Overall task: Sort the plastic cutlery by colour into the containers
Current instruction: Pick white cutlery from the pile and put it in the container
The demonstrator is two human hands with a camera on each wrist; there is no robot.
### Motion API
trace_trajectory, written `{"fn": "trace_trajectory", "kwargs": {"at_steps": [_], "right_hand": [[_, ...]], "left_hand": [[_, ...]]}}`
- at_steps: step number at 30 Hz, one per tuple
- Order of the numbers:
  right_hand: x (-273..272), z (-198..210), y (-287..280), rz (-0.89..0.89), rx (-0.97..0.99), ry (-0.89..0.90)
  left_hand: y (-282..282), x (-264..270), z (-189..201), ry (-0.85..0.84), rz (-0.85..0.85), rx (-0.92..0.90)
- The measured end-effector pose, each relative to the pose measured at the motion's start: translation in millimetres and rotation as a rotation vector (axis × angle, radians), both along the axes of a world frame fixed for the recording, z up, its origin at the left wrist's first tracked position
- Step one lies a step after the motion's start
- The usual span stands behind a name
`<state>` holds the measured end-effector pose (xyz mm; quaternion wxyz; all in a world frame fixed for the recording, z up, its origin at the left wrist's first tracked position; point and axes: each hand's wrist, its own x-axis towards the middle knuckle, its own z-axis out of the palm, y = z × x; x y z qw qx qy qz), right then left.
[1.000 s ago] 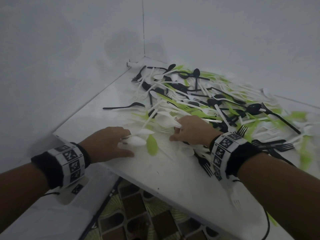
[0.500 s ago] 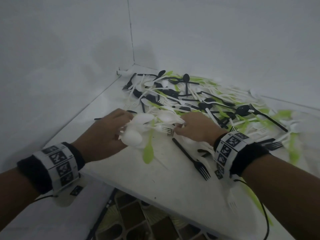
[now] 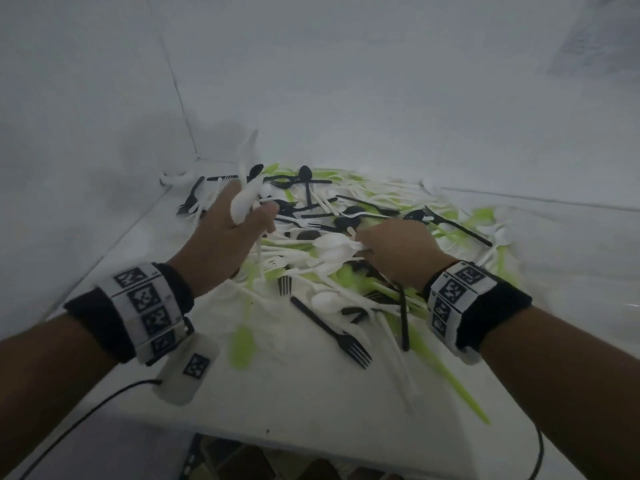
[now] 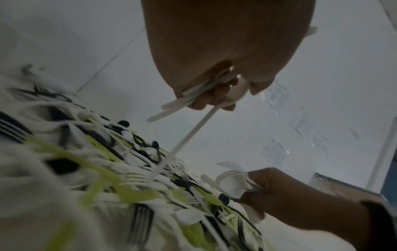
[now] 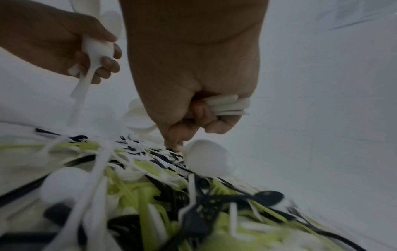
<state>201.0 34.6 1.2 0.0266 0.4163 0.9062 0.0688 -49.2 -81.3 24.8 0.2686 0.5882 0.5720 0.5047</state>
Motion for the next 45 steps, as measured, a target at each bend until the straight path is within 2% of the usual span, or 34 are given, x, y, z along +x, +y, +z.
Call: {"fn": "trace_trajectory", "kwargs": {"at_steps": [3,8,12,14,16,19,24,26,28,34,36,39,45], "right_hand": [[26.5,4.7,-1.3,-0.087,0.064,0.070],[63.2,3.9,-4.8,-0.246,-0.033,0.471],[81.3,3.9,-12.8,-0.275,-0.087,0.746],[85.9,5.7,-17.9,-0.282,-0.182,0.880],[87.2,9.1,-24.5,-0.319,-0.363,1.058],[86.6,13.2,-33.5,-0.321,-0.492,1.187],[79.5,10.0,-43.5,-0.309,-0.623,1.398],[76.2,5.8,-46.9,-0.320,-0.709,1.461],[71.2,1.9,-49.5,-0.306,-0.815,1.493],[53.2,-3.2,-49.4,-0.325,-1.010,1.539],[49.6,-6.4,-47.7,-0.354,-1.006,1.534],[46.4,-9.0,-47.7,-0.364,-0.974,1.562],[43.2,-10.1,-45.8,-0.364,-0.832,1.618]], "left_hand": [[28.0,12.0,0.0,-0.003,0.019,0.034],[66.1,33.1,-0.5,-0.069,-0.104,-0.100],[80.0,67.2,5.6,-0.129,-0.136,-0.064],[86.6,84.7,8.5,-0.211,-0.092,-0.054],[94.9,101.1,6.1,-0.241,-0.016,-0.052],[103.3,122.5,-5.7,-0.256,0.055,-0.080],[102.8,141.2,-27.7,-0.174,-0.033,-0.125],[99.9,145.7,-33.5,-0.141,-0.058,-0.119],[99.2,147.4,-38.0,-0.143,-0.011,-0.132],[91.4,153.4,-33.9,-0.385,0.142,-0.186],[89.5,153.2,-35.5,-0.447,0.185,-0.203],[86.3,153.6,-34.1,-0.523,0.134,-0.227],[74.0,162.4,-31.2,-0.480,-0.038,-0.239]]}}
